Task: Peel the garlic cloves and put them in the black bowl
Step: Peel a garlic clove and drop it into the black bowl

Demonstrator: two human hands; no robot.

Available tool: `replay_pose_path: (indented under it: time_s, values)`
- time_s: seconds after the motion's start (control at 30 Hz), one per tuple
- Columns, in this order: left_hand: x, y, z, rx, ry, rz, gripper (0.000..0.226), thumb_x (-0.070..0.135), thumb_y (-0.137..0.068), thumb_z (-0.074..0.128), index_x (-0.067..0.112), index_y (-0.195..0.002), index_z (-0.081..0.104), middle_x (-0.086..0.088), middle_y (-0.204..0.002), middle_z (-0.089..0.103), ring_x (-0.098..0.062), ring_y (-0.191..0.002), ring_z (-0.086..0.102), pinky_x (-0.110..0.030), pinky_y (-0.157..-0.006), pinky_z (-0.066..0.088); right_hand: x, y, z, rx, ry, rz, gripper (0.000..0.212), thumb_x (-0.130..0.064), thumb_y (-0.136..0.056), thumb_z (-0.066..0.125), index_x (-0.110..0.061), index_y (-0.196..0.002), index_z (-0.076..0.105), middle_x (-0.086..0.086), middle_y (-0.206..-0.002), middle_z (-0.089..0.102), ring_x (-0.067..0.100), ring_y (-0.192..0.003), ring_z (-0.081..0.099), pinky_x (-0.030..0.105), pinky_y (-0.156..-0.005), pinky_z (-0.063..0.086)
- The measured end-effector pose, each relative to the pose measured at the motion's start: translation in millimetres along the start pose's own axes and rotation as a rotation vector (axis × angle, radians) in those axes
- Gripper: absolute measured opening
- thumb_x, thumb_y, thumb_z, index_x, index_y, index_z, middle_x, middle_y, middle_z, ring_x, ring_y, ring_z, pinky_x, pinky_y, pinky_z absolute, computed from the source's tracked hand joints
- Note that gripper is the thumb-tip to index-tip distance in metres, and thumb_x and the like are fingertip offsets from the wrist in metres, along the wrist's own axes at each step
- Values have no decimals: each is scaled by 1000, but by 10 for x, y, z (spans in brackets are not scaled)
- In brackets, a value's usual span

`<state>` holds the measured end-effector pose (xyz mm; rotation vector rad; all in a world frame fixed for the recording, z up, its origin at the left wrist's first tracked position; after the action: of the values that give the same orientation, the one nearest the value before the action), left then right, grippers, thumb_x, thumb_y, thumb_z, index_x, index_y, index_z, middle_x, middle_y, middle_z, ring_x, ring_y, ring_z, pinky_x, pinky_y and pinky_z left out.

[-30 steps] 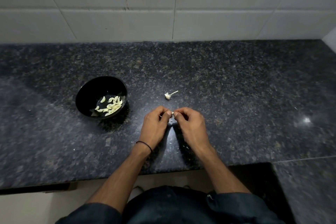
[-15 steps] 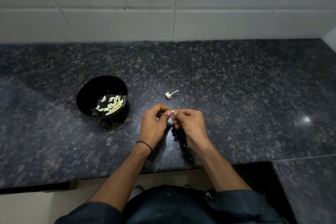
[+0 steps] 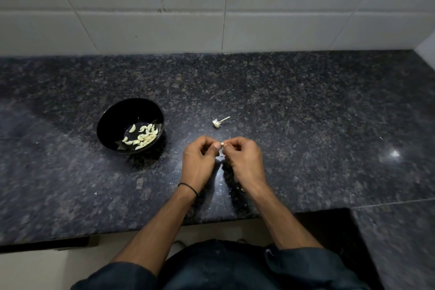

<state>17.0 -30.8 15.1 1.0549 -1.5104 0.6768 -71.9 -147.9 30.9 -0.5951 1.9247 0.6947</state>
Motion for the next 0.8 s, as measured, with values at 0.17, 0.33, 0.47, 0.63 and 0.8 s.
replay_pose_path:
  time_s: [0.17,0.33,0.47,0.63,0.8]
  values:
    - [-124,71,111,-84,357,-310,22,9,-98,57,7,-78,63,-6,-66,55,-10,-45,47,-19,-40,37,23,11,11,-38,-34,-9,9,-22,-93,64,-18,-92,72,0,-81,76,19,-74,73,34,-59,55]
    - [-195,94,189,-111,505,-436,22,9,-99,53,9,-79,62,-3,-66,53,-8,-46,37,-16,-35,23,41,-4,10,-20,-91,2,9,-17,-92,65,-15,-90,74,4,-79,75,23,-74,72,51,-73,60]
    - [-168,57,94,-26,108,-210,13,13,-93,64,17,-80,62,2,-71,63,-14,-59,56,-26,-56,47,91,-18,-29,4,-73,18,8,-18,-91,66,-16,-88,73,4,-76,74,27,-72,72,49,-72,60]
    - [176,84,64,-19,-226,218,7,16,-88,72,19,-94,69,11,-91,68,-9,-75,59,-15,-69,46,90,-9,-65,1,-2,-10,9,-18,-95,65,-15,-90,73,-5,-79,74,8,-74,70,29,-69,58]
    - [176,61,63,-2,-274,235,9,14,-89,70,20,-85,74,12,-83,72,-3,-79,64,-17,-69,46,159,-19,-30,-15,-57,53,9,-21,-90,68,-17,-84,72,0,-73,73,9,-59,61,27,-53,44]
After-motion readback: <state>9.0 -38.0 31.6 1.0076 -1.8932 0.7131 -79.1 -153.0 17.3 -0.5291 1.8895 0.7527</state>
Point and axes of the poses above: each hand's wrist, its own y-axis away from the middle knuckle, its own z-axis out of the palm, x = y × z, the point moved 7 cm from there along -y, towards the middle knuckle
